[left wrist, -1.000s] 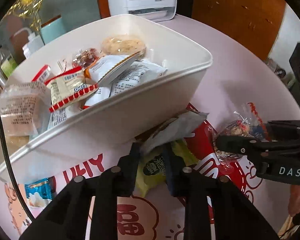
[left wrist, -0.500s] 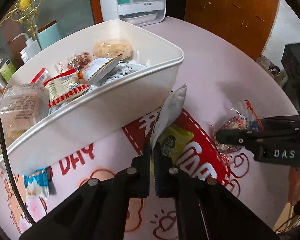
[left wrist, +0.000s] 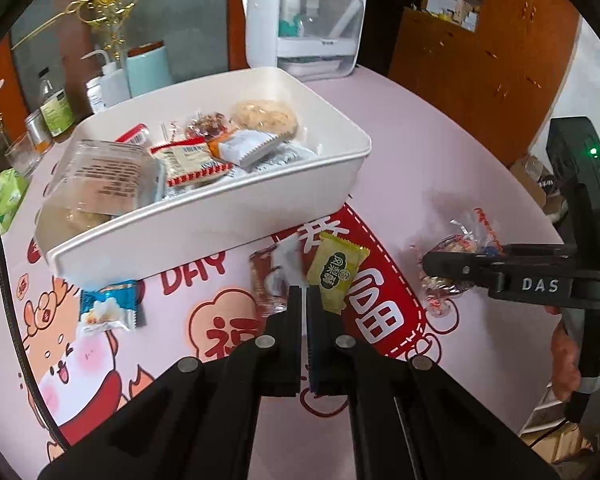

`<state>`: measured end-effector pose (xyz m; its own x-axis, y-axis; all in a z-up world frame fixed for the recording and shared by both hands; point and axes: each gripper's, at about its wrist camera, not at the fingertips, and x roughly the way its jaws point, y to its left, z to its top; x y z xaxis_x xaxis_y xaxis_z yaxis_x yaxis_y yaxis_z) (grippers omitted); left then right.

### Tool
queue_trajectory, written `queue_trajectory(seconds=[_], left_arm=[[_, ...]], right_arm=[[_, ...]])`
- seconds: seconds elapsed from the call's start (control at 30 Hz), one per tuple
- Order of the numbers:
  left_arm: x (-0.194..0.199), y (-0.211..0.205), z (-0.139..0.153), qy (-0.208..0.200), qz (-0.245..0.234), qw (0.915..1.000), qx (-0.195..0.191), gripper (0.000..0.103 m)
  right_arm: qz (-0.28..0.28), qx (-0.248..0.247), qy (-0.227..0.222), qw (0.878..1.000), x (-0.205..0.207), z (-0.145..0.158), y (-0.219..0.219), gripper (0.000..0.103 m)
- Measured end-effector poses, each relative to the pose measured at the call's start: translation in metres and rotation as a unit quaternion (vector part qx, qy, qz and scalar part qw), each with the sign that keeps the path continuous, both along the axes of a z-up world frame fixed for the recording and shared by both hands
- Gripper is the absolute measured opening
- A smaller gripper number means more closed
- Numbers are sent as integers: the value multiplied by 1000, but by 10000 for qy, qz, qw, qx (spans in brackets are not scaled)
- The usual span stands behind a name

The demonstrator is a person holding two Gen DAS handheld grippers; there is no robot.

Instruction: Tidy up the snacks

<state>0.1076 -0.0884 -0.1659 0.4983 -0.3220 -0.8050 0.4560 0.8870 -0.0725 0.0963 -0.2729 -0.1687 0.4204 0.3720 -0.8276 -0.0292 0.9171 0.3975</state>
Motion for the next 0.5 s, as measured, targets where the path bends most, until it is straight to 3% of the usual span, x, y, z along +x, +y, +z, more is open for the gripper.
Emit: queue_trajectory(seconds=[0.13,0.27,0.37,0.5], left_arm=[[-7,7,14,-118,34,9999,-103,0],[-4,12,12,35,180,9998,-83,3],[9,16,0,472,361,9981,-177,17],[19,15,-14,584,519,9967,-216,42]], right_arm=[[158,-62,-78,9998,1,5,13,36],[206,-62,-1,9998,0,1,15,36],[201,-72,65,9998,-2,-4,14,36],[172,-90,112,9997,-5,-7,11,36]])
